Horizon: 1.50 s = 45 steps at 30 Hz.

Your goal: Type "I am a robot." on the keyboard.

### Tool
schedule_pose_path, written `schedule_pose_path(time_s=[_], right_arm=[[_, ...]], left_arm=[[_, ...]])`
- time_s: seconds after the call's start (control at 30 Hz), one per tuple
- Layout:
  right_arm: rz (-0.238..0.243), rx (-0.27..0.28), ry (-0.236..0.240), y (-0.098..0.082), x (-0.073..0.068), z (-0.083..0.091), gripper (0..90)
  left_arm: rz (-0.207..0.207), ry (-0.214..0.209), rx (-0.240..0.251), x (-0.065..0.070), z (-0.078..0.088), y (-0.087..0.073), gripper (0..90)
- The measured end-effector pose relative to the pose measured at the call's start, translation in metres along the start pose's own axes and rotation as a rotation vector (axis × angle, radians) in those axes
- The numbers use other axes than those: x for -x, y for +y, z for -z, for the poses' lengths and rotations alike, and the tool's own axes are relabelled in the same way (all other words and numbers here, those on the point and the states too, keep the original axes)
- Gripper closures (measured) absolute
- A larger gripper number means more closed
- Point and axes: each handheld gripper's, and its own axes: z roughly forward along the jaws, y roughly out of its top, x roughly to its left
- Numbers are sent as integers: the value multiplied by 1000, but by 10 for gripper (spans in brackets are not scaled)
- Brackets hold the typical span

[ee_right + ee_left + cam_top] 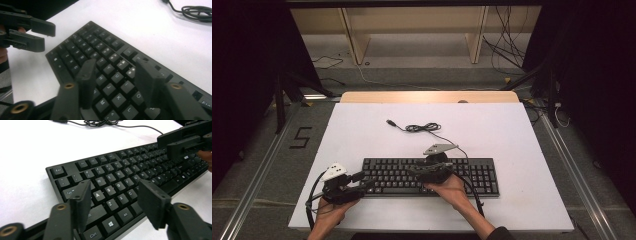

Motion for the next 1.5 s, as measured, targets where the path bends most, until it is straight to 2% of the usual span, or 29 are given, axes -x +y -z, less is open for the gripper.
schedule_pose_path(time_s=[0.13,0.23,0.43,0.7,0.83,1.23,1.5], right_arm=[[9,1,10,0,-5,3,443],[17,3,18,-1,-8,4,441],[30,-2,39,-3,-14,5,443],[41,-20,59,-9,-20,4,443],[53,-20,59,-11,-23,4,507],[99,-48,58,-17,-26,6,815],[114,-83,54,-22,-29,3,894]], left_arm=[[2,0,21,1,2,1,364],[6,2,44,2,2,1,340],[2,20,59,1,4,1,301],[10,24,77,1,6,2,287],[10,23,77,2,6,2,286],[3,21,66,3,5,1,285],[-1,18,65,3,5,1,283]])
